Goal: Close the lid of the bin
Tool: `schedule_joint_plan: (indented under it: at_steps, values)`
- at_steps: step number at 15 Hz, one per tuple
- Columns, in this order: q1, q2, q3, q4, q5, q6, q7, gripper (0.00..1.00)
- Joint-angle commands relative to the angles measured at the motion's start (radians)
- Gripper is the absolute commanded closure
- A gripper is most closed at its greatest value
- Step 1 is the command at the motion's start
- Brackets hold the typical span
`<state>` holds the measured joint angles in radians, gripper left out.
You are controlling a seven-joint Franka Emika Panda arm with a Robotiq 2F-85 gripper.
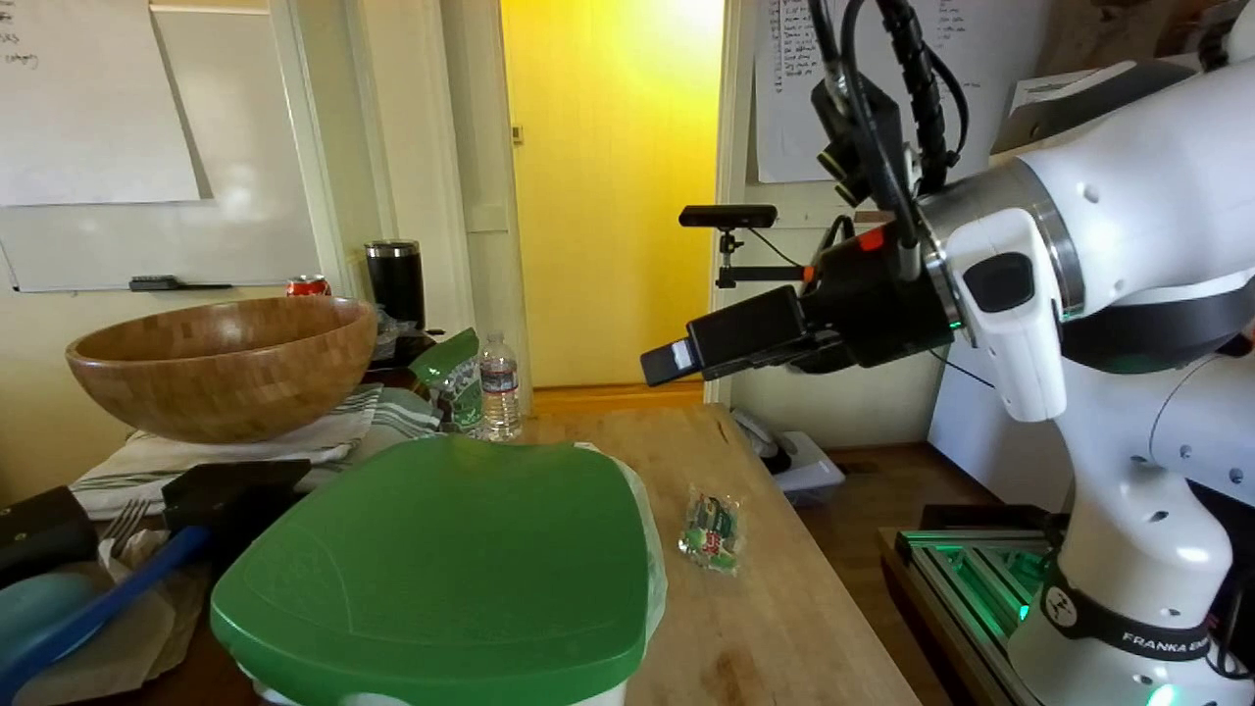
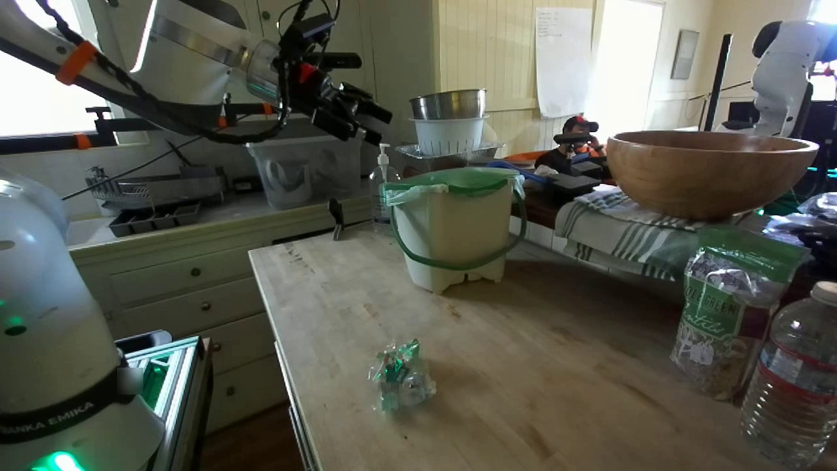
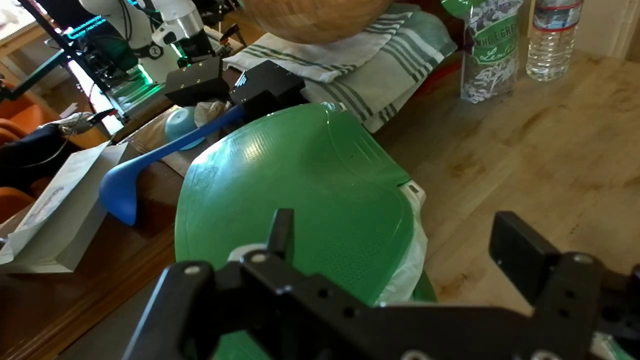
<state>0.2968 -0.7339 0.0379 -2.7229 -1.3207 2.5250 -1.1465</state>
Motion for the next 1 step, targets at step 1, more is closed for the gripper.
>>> schedule_joint_plan:
  at_steps: [1]
  values:
    - [-0.005,0.000,0.006,0.001,0.006,0.002,-0.003,0.00]
